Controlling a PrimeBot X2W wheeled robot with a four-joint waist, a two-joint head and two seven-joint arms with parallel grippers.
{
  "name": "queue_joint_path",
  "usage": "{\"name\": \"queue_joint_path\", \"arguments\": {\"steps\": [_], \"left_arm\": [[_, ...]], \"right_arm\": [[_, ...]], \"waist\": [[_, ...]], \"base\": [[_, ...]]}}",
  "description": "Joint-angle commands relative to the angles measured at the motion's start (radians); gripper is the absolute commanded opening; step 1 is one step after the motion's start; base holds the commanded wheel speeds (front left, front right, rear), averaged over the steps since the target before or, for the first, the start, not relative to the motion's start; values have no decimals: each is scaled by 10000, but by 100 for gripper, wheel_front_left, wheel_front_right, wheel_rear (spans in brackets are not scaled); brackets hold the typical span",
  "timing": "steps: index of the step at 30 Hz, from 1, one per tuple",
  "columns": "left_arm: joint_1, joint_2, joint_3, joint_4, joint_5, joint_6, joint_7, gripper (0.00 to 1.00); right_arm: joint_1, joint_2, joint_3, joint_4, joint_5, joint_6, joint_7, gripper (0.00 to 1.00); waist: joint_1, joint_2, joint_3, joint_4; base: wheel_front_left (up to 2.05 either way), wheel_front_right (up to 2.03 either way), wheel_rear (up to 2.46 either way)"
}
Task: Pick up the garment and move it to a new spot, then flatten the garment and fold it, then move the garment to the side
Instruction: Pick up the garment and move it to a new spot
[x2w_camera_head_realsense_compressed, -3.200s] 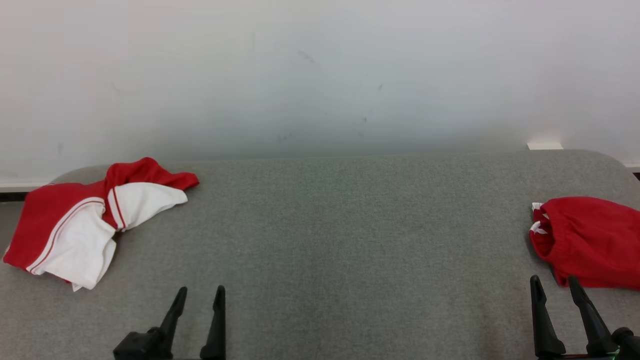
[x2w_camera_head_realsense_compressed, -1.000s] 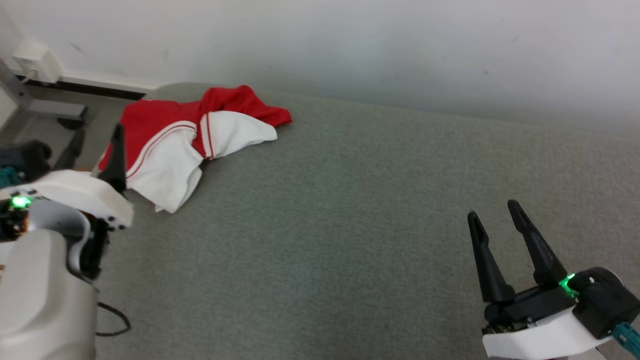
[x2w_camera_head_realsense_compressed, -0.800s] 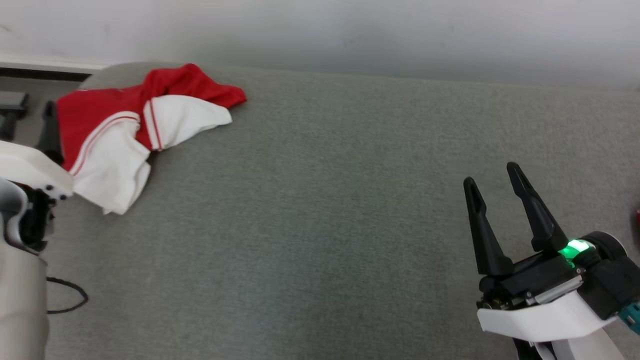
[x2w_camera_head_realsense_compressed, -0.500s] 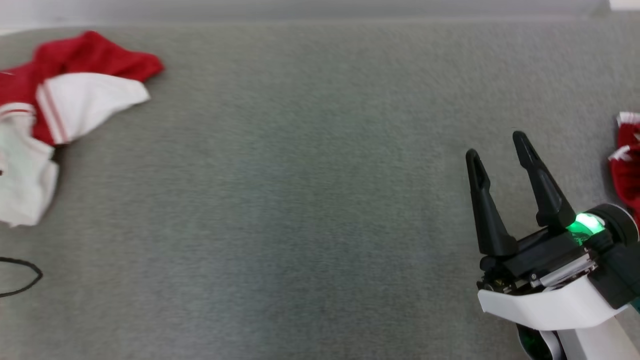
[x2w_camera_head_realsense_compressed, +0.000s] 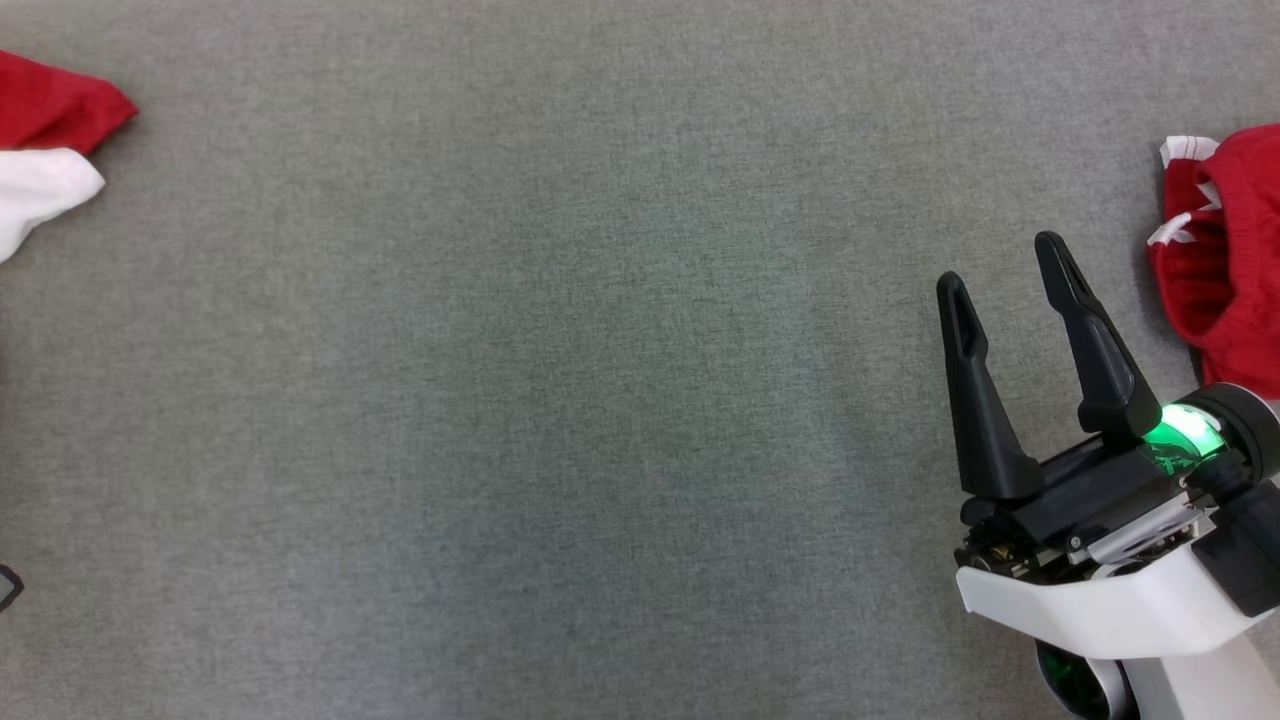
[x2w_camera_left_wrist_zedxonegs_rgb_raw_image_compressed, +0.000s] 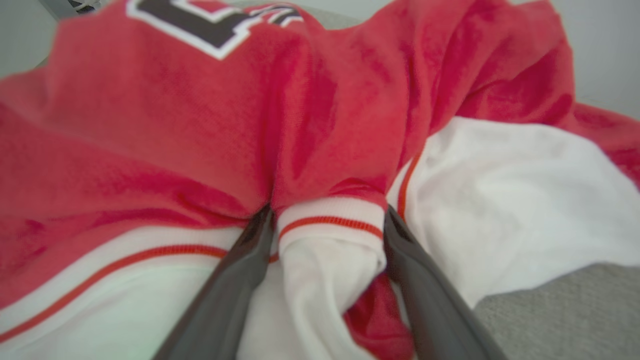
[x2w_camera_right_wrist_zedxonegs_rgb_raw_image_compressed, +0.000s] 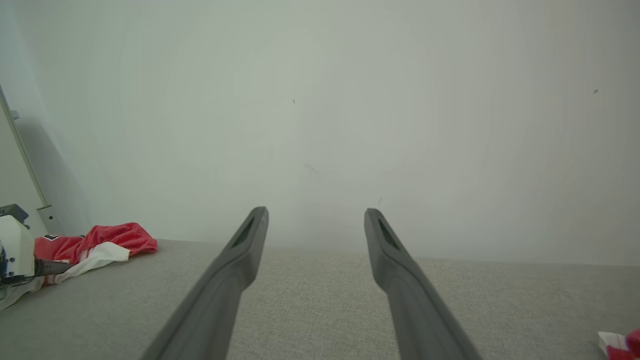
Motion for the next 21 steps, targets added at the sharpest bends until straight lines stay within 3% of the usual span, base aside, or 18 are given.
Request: {"name": "queue_joint_path", "arguments": {"steps": [1,2,3,4,12,21], "left_arm": [[508,-324,-108,595,28,139,478,100],[514,-338,-125,632,15,126,494,45],[534,-364,-138,653,-10,61,444,9],[548,-363,-134,651,-48,41,304,0],[412,-134,-559,422,332,-181,-865,0],[138,-783,-2073,210,1343,-757,-1498,0]], "right_arm": [[-67,32,2,-18,-8,-27,2,100],[-47,34,7,25,-12,-27,2,100],[-31,33,6,70,-7,-27,2,100],[-14,37,13,112,2,-27,2,100],[438,93,-30,441,119,-27,1,100],[1809,151,-86,991,358,-27,2,100]], "waist": [[-1,-1,-74,27],[-1,-1,-132,44],[-1,-1,-207,61],[-1,-1,-308,78],[-1,-1,-1710,310],[-1,-1,-4678,868]], "base": [[0,0,0],[0,0,0],[0,0,0],[0,0,0],[0,0,0],[0,0,0]]}}
